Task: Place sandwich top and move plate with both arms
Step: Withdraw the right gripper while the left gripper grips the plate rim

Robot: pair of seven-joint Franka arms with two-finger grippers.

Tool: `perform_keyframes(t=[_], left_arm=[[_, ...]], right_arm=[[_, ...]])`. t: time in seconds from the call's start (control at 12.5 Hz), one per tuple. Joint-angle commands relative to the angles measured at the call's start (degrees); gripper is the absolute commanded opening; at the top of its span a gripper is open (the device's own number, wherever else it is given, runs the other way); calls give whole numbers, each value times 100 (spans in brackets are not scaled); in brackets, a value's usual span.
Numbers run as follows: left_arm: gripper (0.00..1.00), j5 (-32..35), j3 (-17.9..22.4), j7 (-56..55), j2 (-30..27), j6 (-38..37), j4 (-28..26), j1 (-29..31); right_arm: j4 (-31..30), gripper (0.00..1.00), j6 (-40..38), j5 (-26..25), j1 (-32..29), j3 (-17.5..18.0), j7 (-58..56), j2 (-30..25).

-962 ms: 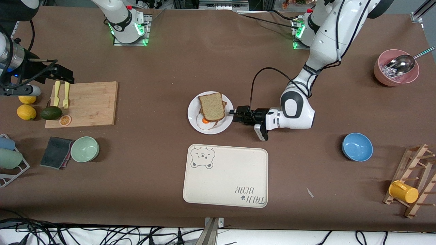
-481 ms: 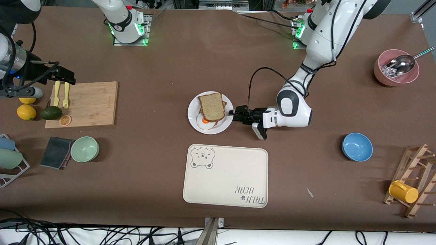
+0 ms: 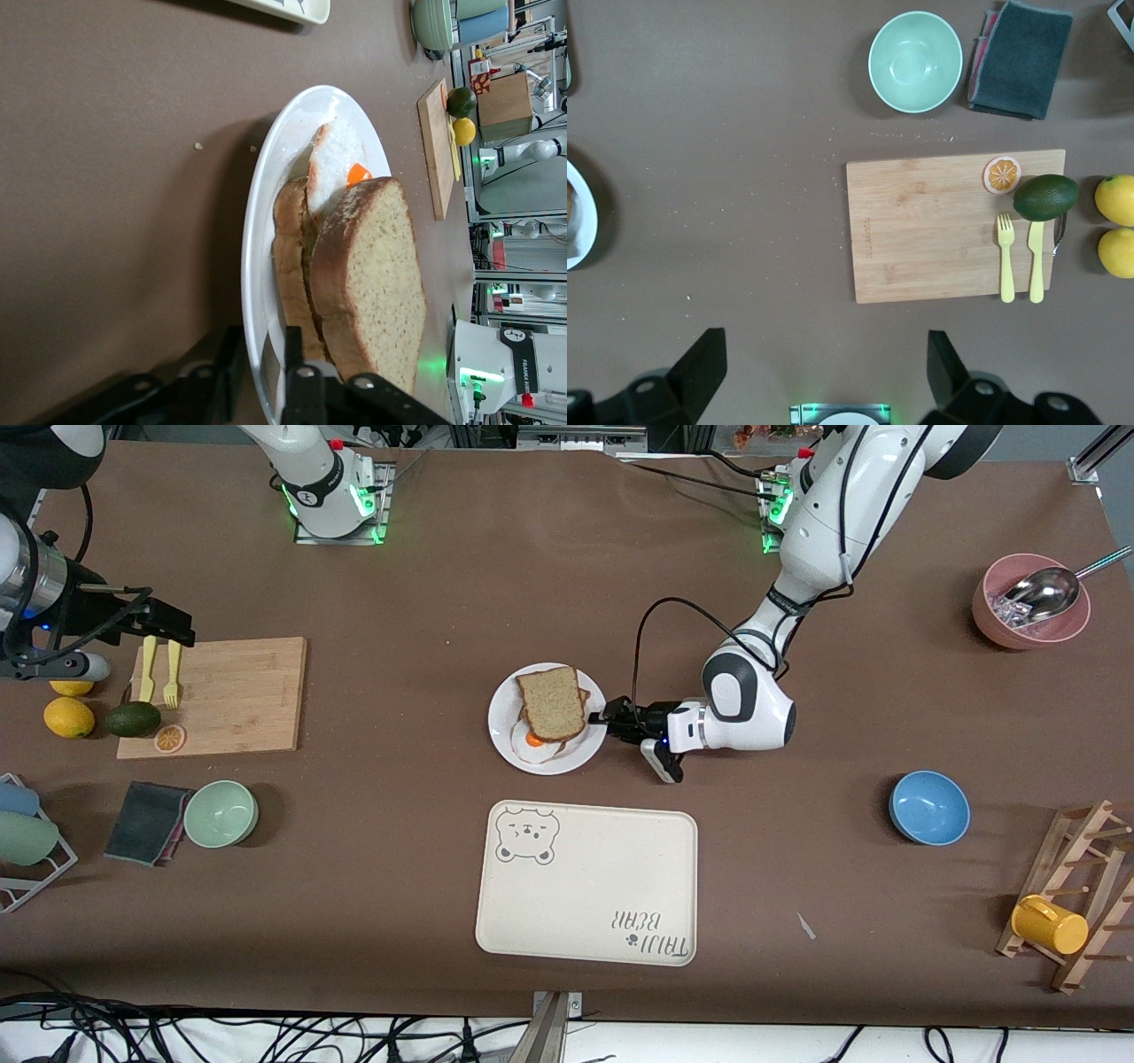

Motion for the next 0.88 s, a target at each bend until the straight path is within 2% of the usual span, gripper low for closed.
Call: perform_keyframes(t=[0.0, 0.08, 0.4, 0.8], left_arm=[[5, -218, 24, 371, 36, 82, 12, -23], [0, -218, 24, 415, 36, 64, -5, 21], [0, -235, 24, 250, 1, -84, -5, 100], [0, -226, 15, -1206, -218, -770, 126, 495]], right_arm=[[138, 100, -68, -55, -33, 15, 68, 70], [138, 100, -68, -55, -33, 15, 68, 70], [138, 100, -60, -64, -42, 15, 59, 70], [138, 100, -60, -64, -42, 15, 59, 70]])
